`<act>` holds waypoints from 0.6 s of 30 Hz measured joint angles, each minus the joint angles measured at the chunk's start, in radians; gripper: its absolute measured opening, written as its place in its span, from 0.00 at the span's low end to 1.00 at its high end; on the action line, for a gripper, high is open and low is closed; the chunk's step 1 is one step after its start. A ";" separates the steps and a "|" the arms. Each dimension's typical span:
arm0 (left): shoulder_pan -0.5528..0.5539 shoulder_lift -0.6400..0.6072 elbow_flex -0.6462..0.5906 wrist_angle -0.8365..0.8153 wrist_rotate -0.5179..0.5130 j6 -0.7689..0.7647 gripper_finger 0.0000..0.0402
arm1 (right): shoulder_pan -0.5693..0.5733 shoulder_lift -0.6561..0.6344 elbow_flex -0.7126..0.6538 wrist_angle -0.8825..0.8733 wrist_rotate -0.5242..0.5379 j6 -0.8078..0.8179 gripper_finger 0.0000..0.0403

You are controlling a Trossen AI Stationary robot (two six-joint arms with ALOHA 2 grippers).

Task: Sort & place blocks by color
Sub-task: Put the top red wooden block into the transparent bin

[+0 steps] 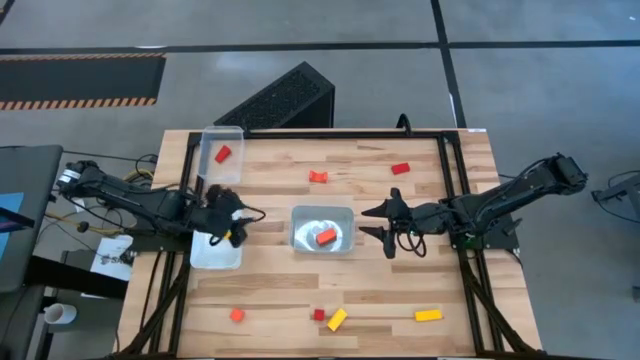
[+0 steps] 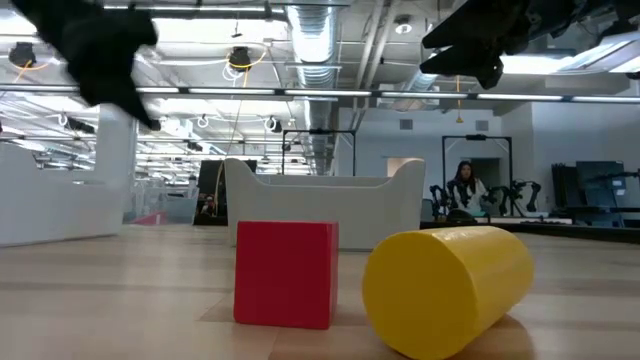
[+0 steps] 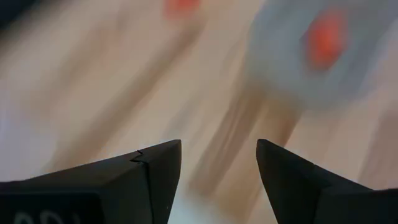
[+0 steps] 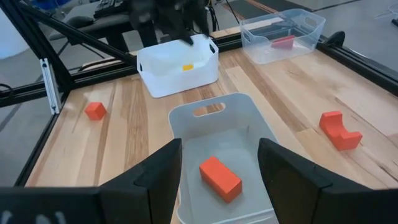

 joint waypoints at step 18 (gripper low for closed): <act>0.105 0.087 -0.084 1.042 0.152 0.873 0.48 | -0.050 0.000 0.001 0.000 0.001 0.071 0.58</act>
